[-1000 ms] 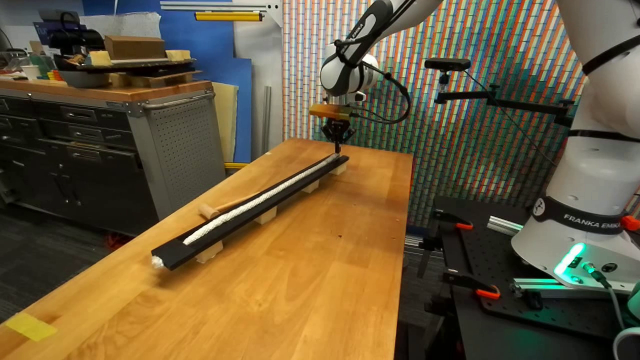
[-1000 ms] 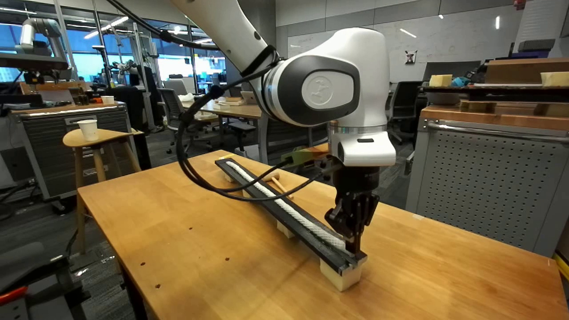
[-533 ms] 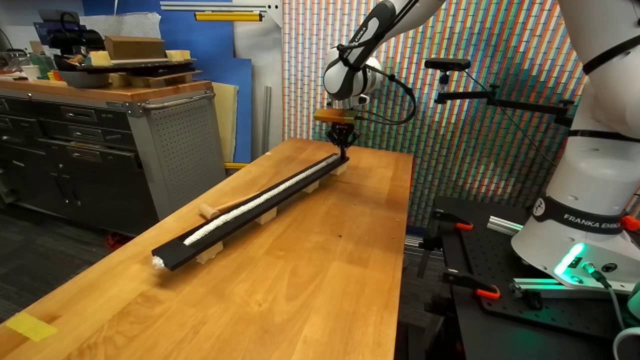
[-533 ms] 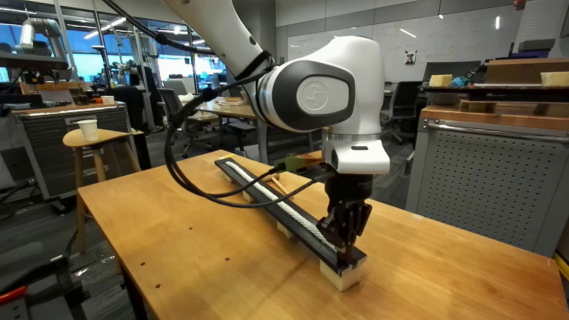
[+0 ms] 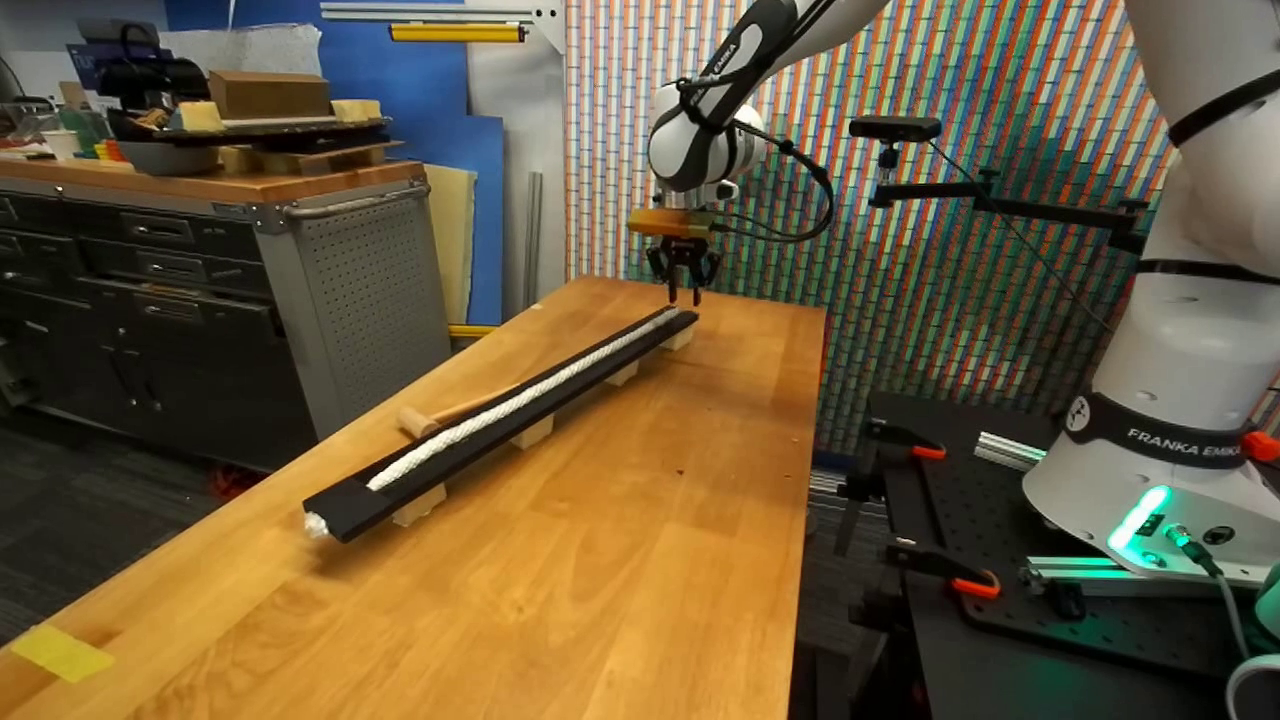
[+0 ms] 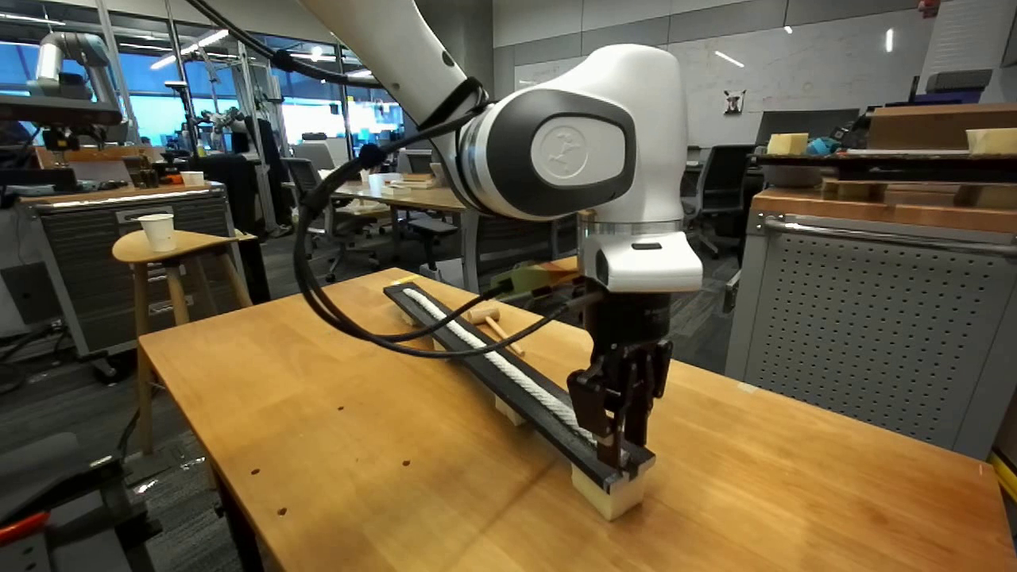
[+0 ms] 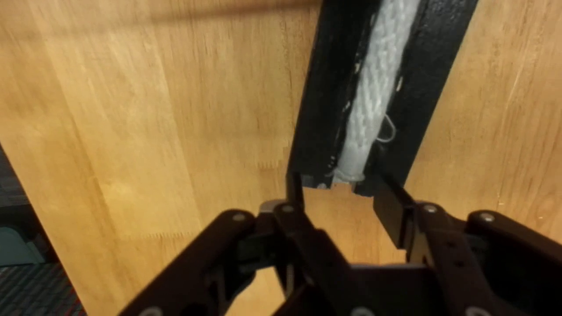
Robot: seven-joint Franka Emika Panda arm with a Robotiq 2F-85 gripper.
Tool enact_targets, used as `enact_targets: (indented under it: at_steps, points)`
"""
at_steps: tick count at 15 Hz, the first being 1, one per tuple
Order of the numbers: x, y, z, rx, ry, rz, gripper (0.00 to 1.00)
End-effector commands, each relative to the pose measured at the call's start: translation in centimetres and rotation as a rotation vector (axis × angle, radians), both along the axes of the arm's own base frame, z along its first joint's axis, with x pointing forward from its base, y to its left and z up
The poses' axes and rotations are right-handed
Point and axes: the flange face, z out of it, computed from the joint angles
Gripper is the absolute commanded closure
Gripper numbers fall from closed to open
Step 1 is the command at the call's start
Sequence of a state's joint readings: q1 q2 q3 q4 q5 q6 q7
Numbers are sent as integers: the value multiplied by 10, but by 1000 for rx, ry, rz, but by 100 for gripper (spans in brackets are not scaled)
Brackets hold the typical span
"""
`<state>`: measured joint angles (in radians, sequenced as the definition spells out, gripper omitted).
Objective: Put the rope on the black thing
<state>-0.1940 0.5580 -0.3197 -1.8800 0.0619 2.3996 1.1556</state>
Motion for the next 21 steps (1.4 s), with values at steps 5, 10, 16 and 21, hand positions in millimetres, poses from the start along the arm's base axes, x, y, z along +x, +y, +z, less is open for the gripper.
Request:
enact_targets:
  at_steps: [5,10,16,21]
  points:
    - [0,11,43,-4,-46,93,0]
    - [-2,27,61,27,-58,315,0]
    - [-14,63,87,39,-74,631,0]
    - [-10,72,90,54,-71,738,0]
